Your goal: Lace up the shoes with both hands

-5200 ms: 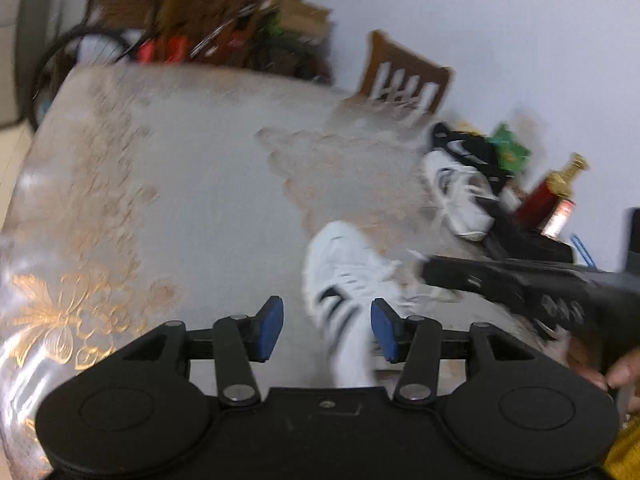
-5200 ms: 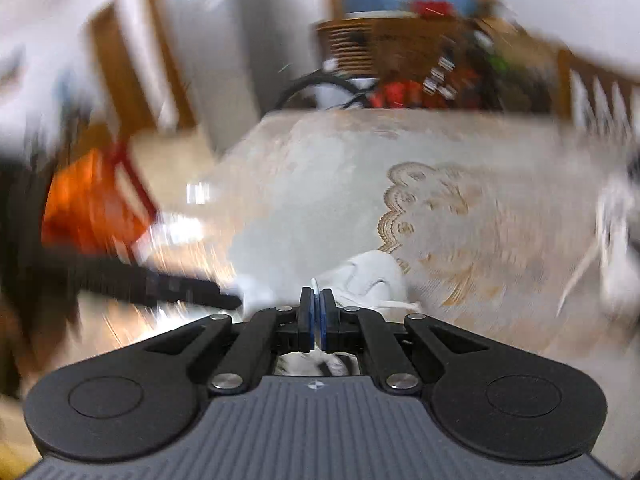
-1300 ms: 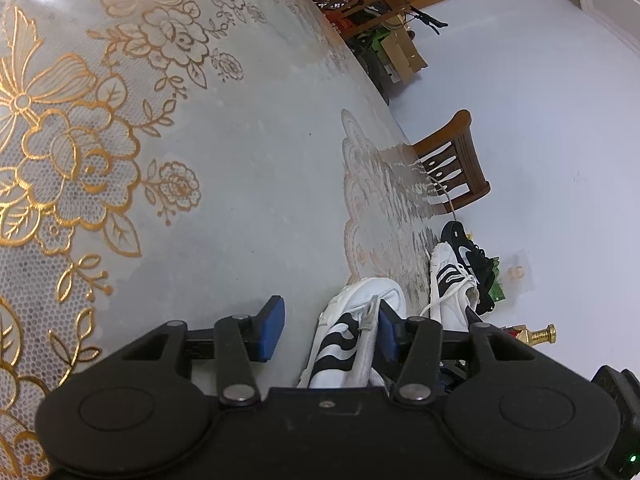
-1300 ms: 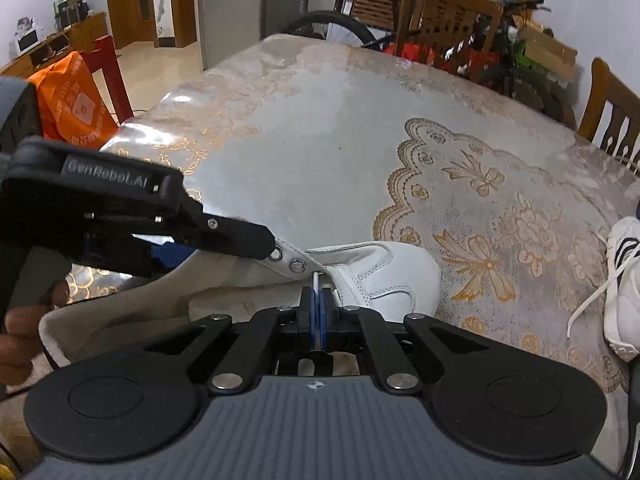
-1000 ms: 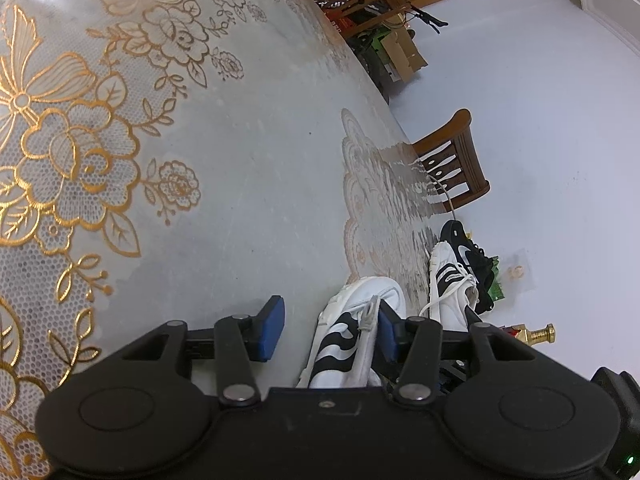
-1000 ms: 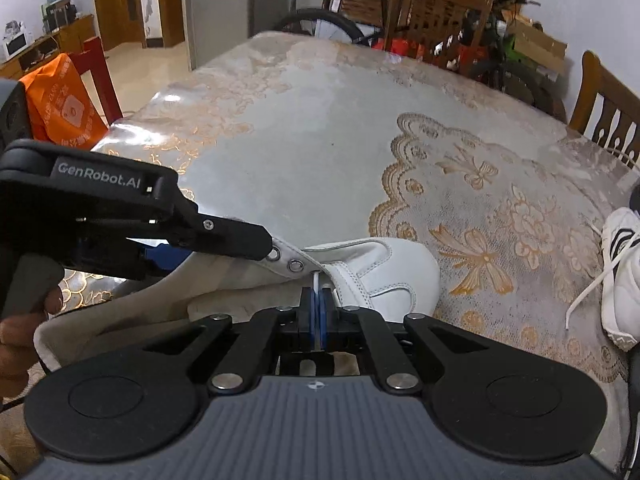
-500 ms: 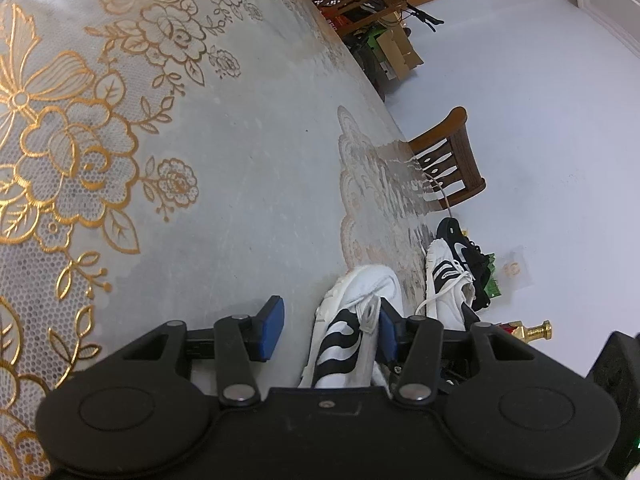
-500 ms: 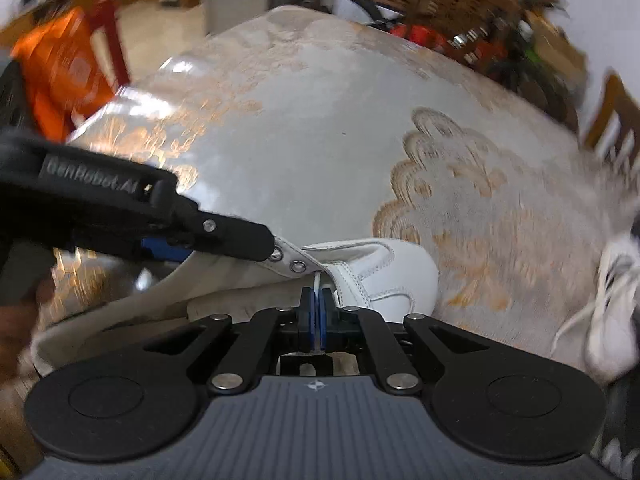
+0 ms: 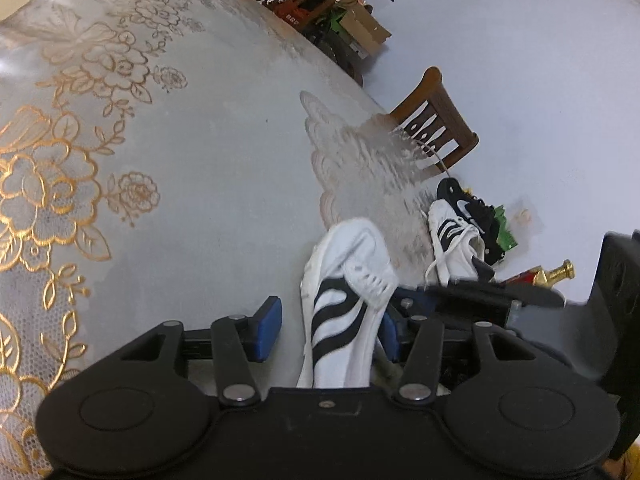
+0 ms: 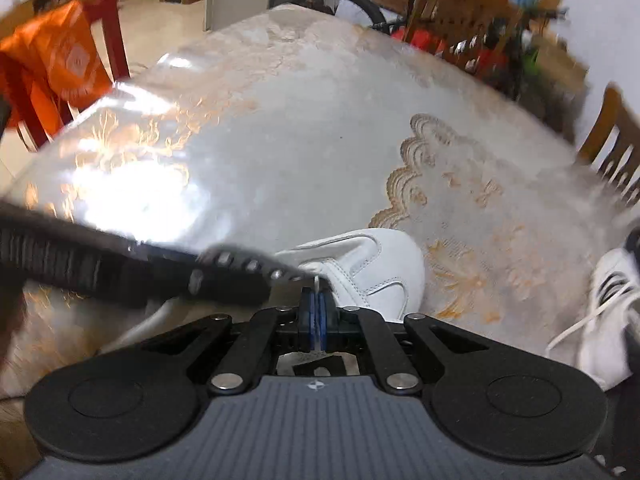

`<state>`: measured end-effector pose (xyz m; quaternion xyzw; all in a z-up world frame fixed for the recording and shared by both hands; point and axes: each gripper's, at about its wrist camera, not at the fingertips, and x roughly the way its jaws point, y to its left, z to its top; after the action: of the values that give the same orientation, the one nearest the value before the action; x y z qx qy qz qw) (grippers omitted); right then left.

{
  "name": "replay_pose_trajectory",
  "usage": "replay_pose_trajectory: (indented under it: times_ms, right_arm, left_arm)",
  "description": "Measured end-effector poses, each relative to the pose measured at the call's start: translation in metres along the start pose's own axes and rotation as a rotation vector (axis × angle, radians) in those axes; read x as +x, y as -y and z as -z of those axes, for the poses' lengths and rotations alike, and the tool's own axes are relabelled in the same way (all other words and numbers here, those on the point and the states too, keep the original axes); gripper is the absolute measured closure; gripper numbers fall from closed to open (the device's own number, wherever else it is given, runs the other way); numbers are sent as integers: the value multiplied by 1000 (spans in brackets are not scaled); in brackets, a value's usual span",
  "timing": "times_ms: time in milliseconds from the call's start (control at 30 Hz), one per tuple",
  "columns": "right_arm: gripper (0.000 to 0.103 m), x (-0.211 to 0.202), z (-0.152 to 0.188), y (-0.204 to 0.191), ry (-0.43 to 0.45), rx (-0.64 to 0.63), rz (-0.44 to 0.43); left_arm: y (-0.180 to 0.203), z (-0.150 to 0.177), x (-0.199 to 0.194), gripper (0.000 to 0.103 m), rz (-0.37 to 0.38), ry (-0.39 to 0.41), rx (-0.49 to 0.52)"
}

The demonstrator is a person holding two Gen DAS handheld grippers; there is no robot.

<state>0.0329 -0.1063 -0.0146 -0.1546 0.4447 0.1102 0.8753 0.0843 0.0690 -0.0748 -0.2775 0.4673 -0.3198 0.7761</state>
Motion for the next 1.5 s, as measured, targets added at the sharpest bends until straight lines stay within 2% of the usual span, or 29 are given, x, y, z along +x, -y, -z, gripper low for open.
replay_pose_trajectory:
  times_ms: [67,367,467,600,667,700,733,767,833,900,1033,1133,1267,1367,1400,1500]
  right_arm:
    - [102,-2,4,-1,37,-47,-9]
    - [102,-15,52,-16,334,-153,30]
    - [102,-15,55,-10,366,-42,15]
    - [99,-11,50,-9,356,25,19]
    - [93,-13,49,-6,342,51,2]
    - [84,-16,49,-4,335,58,-10]
    - [69,-22,50,-4,337,62,-18]
    - [63,-28,55,-4,344,58,-4]
    - [44,-38,64,-3,360,47,33]
    - [41,-40,69,7,344,93,12]
    - [36,-44,78,27,307,195,-41]
    - [32,-47,84,43,278,272,-81]
    - [32,-58,99,60,258,388,-196]
    - [29,-69,100,65,234,347,-235]
    - [24,-69,99,67,220,324,-247]
    - [24,-65,94,70,175,249,-280]
  left_arm:
    - [-7,0,1,56,15,-1,-34]
    - [-9,0,2,55,25,-3,-62]
    - [-8,0,3,54,29,-7,-62]
    - [-2,1,2,51,6,-5,-33]
    - [5,2,-1,51,-27,7,11]
    - [9,3,-2,50,-44,12,33]
    - [13,4,-3,49,-65,14,61]
    - [18,6,-4,47,-88,13,92]
    - [28,9,-5,47,-133,11,154]
    - [37,14,-6,47,-169,1,184]
    - [52,21,-17,46,-217,-16,162]
    - [70,23,-30,41,-301,5,166]
    - [95,33,-44,39,-396,27,134]
    - [117,46,-50,38,-476,32,147]
    - [127,51,-50,38,-513,34,170]
    - [147,61,-45,36,-641,39,231]
